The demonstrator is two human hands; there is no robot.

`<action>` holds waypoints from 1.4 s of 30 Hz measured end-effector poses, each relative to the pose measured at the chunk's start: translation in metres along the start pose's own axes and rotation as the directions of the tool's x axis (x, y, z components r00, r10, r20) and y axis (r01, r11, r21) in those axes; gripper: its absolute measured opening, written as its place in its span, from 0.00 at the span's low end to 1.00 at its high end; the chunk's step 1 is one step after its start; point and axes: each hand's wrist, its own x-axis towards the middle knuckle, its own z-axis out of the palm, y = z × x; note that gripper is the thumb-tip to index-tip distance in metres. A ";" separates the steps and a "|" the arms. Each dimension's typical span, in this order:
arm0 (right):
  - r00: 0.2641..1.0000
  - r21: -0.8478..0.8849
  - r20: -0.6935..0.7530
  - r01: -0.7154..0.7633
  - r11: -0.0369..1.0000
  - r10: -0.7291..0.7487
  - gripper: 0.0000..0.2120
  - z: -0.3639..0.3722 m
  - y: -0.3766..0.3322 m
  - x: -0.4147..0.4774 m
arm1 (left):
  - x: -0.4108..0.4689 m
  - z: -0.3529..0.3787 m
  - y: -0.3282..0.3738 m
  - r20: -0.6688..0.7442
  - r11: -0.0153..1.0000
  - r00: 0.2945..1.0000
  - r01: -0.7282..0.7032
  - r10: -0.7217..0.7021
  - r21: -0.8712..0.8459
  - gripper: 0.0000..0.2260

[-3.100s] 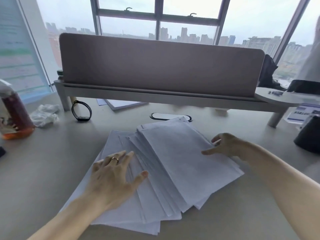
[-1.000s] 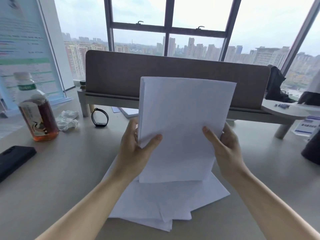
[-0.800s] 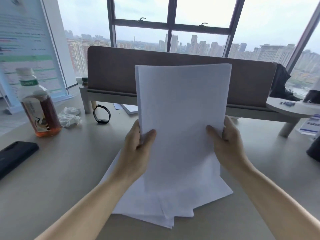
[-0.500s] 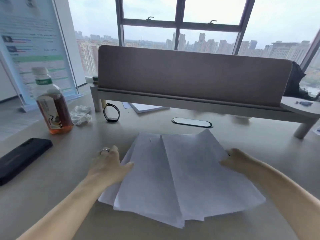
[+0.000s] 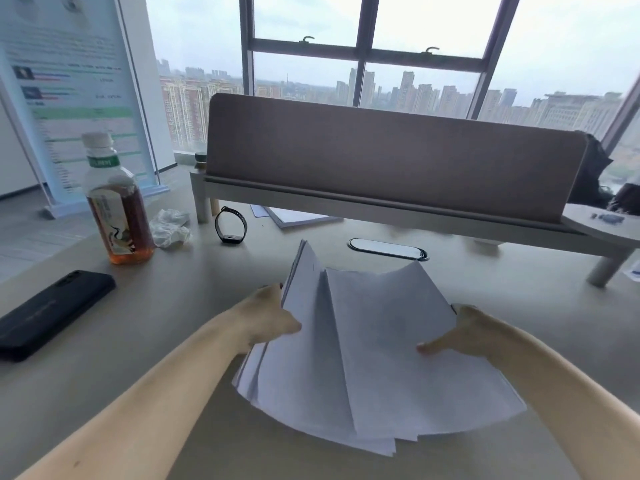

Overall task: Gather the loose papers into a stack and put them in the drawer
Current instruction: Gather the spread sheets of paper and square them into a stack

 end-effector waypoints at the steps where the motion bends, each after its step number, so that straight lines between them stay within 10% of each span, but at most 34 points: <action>1: 1.000 0.043 0.011 0.002 0.999 -0.002 0.26 -0.001 0.002 -0.003 | 0.000 0.002 0.000 0.004 0.998 1.000 -0.016 0.017 -0.065 0.18; 7: 0.983 0.307 0.168 0.017 0.952 -0.071 0.10 -0.006 0.008 -0.018 | -0.001 0.027 -0.005 -0.057 0.947 0.996 -0.077 0.063 -0.311 0.15; 18: 0.962 0.523 -0.191 0.268 0.809 -0.195 0.20 0.032 -0.007 -0.028 | -0.013 0.040 0.027 -0.326 0.788 0.852 -0.510 0.409 -0.346 0.17; 21: 0.845 0.691 -0.380 0.530 0.492 -0.376 0.17 0.005 -0.027 -0.052 | -0.023 0.022 0.046 -0.477 0.633 0.751 -0.651 0.456 -0.419 0.17; 24: 0.651 0.479 -0.548 0.759 0.442 -0.525 0.19 -0.004 -0.053 -0.082 | -0.026 0.015 0.055 -0.547 0.594 0.682 -0.716 0.485 -0.366 0.17; 34: 0.573 0.358 -0.682 0.803 0.477 -0.454 0.22 0.016 -0.044 -0.097 | -0.028 0.025 0.056 -0.562 0.580 0.760 -0.630 0.326 -0.516 0.16; 42: 0.650 0.519 -0.622 0.759 0.393 -0.436 0.18 0.011 -0.044 -0.102 | -0.034 0.013 0.065 -0.497 0.504 0.773 -0.634 0.394 -0.587 0.17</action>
